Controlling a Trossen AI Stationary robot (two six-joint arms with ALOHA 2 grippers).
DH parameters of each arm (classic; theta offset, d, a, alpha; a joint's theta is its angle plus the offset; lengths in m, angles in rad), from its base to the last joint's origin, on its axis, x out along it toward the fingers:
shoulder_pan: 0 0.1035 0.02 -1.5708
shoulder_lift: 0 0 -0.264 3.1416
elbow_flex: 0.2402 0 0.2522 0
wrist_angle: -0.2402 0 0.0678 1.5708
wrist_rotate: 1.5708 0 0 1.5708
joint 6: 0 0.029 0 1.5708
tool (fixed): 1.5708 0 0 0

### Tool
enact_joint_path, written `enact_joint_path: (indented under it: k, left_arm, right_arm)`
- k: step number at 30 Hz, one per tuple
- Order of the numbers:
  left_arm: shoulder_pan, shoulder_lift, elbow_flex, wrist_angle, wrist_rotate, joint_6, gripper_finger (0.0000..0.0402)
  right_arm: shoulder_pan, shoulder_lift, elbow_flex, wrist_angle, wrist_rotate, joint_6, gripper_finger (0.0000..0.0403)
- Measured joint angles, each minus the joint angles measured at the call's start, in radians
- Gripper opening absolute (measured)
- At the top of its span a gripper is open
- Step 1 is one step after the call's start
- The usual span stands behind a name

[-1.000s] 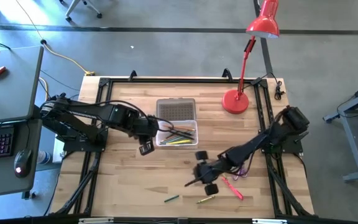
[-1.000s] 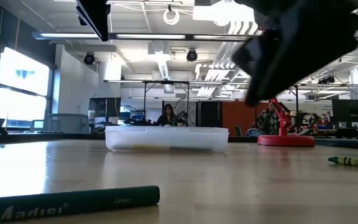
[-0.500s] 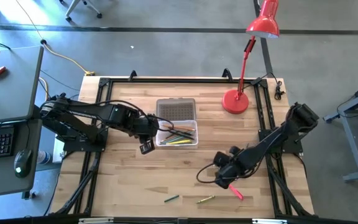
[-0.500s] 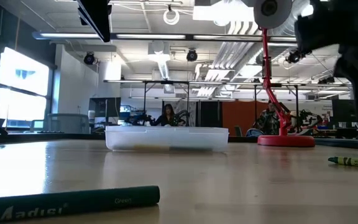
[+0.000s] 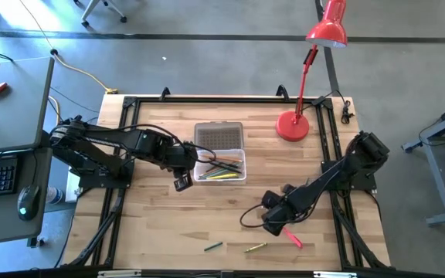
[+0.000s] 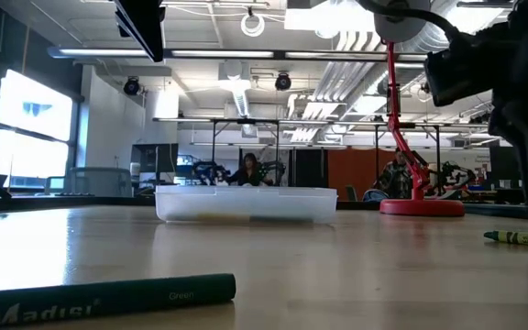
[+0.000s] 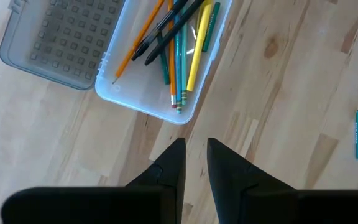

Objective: Pick & place school supplies into a supply box
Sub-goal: Put the green crayon into the supply box

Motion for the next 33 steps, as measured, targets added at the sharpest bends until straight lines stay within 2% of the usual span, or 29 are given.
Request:
enact_joint_path:
  k: [3, 10, 13, 16, 20, 23, 24, 27, 29, 33]
  left_arm:
    - [0.0, 0.0, 0.0, 0.0, 0.0, 0.0, 0.0095]
    - [0.0, 0.0, 0.0, -0.001, 0.0, 0.0, 0.0095]
    - [0.0, 0.0, 0.0, -0.001, 0.0, 0.0, 0.0095]
    - [0.0, 0.0, 0.0, 0.0, 0.0, 0.0, 0.0095]
    - [0.0, 0.0, 0.0, -0.001, 0.001, 0.0, 0.0095]
    - [0.0, 0.0, 0.0, 0.0, 0.001, 0.0, 0.0095]
    - [0.0, 0.0, 0.0, 0.0, 0.001, 0.0, 0.0095]
    - [0.0, 0.0, 0.0, 0.003, -0.016, 0.0, 0.0095]
    - [0.0, 0.0, 0.0, 0.005, -0.029, 0.0, 0.0095]
    - [0.0, 0.0, 0.0, 0.005, -0.034, 0.0, 0.0095]
  right_arm:
    - [-0.007, 0.011, 0.0, 0.0, 0.003, 0.011, 0.0086]
    - [-0.025, 0.084, 0.004, 0.039, -0.065, -0.008, 0.008]
    - [-0.035, 0.115, 0.005, 0.042, -0.038, -0.052, 0.0076]
    - [-0.042, 0.132, 0.005, 0.03, 0.039, -0.054, 0.0063]
    - [-0.066, 0.12, 0.001, 0.039, 0.037, -0.151, 0.0018]
    - [-0.086, 0.099, 0.015, 0.037, 0.059, -0.162, 0.0009]
    - [-0.095, 0.095, 0.026, 0.034, 0.08, -0.173, 0.0014]
    - [-0.128, 0.071, 0.084, 0.051, 0.23, -0.276, 0.002]
    - [-0.154, 0.063, 0.127, 0.081, 0.325, -0.401, 0.0017]
    - [-0.242, 0.066, 0.2, 0.214, 0.401, -0.694, 0.0004]
